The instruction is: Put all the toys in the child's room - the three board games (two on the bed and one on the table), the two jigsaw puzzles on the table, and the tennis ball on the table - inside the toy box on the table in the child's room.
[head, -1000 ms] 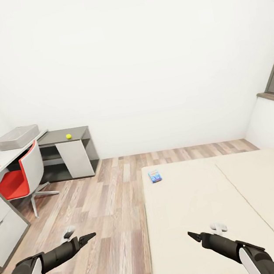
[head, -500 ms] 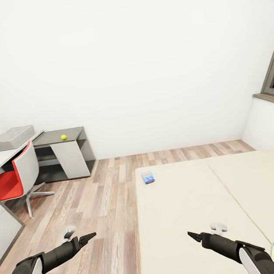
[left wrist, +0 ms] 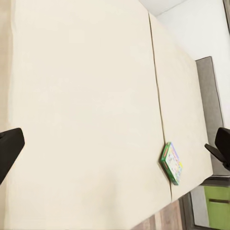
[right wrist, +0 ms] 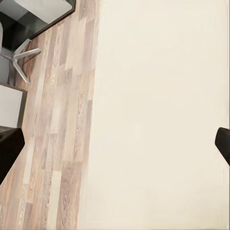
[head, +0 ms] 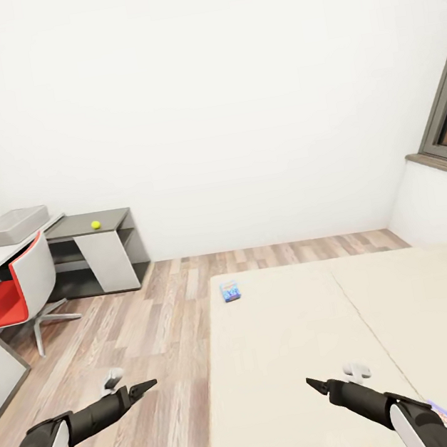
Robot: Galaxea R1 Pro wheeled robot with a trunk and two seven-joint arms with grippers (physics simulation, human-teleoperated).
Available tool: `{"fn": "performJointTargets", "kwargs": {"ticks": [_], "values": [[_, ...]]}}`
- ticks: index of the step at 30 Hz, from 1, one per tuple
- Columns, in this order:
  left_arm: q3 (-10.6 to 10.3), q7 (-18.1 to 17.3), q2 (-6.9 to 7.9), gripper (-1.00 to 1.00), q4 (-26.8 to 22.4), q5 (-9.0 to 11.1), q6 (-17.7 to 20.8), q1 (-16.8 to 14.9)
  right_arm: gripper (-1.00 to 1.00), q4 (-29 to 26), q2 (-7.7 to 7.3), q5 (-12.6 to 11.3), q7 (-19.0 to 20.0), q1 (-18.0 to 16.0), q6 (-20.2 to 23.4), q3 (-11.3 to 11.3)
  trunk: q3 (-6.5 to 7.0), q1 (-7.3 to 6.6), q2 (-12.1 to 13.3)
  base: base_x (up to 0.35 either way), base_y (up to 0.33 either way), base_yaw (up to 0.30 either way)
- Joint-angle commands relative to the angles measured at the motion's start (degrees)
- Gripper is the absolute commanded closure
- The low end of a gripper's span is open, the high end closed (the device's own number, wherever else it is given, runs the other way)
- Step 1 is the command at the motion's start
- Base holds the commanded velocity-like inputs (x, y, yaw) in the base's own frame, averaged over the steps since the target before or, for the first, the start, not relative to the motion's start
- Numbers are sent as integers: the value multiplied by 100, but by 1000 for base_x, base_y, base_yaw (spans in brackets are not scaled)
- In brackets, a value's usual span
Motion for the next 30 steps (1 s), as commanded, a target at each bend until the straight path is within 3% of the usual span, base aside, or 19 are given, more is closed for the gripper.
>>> {"fn": "performJointTargets", "kwargs": {"ticks": [1,30], "values": [[6,-10,0,-100,-1,18,43,-5,-100,-2,1,-44,9,-5,48,-10,-13,4,-13,0,-208,0],[8,-19,-6,-100,-1,18,43,-5,-100,-2,1,-44,10,-5,48,-10,-13,4,-13,0,-208,0]]}}
